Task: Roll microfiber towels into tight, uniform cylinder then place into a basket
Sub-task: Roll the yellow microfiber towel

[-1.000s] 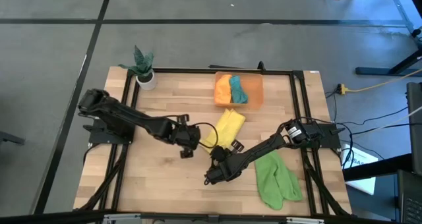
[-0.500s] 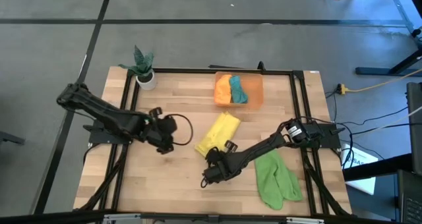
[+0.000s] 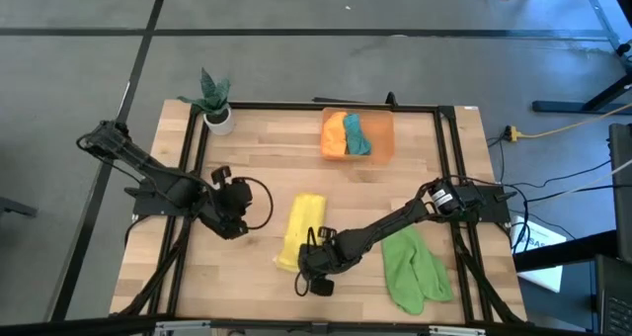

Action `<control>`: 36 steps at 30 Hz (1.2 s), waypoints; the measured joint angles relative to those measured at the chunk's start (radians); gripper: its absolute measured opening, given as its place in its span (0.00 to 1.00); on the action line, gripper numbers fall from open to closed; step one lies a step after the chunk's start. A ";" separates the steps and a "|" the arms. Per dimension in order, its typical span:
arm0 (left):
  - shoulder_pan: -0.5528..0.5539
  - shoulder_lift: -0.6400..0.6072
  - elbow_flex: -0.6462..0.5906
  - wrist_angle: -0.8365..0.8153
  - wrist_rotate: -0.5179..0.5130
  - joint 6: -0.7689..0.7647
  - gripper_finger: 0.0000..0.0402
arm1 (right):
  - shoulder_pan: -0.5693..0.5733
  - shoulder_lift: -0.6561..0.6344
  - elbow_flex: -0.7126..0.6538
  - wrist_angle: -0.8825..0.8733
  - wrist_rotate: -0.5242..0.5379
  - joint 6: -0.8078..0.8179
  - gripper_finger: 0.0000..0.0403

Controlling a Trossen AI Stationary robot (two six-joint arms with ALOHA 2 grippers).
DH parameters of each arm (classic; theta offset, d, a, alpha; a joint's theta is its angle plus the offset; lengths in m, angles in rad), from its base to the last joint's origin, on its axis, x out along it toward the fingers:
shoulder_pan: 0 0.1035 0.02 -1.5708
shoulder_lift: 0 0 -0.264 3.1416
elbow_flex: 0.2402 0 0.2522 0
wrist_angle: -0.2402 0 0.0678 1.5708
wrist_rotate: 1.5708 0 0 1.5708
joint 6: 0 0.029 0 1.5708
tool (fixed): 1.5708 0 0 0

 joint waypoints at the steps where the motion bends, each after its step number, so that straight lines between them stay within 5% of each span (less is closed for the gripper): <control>1: -0.005 0.000 0.000 0.000 0.000 -0.002 0.21 | 0.002 0.001 0.005 -0.003 -0.010 -0.008 0.02; 11: -0.028 0.000 0.000 0.001 0.000 -0.009 0.21 | 0.008 0.004 0.018 -0.007 -0.020 -0.033 0.07; 24: -0.028 0.000 0.000 0.002 0.000 -0.028 0.21 | -0.004 0.002 0.019 -0.016 -0.024 -0.066 0.32; 36: -0.027 0.001 0.000 0.002 0.002 -0.028 0.21 | -0.011 -0.003 0.143 -0.211 0.029 -0.055 0.34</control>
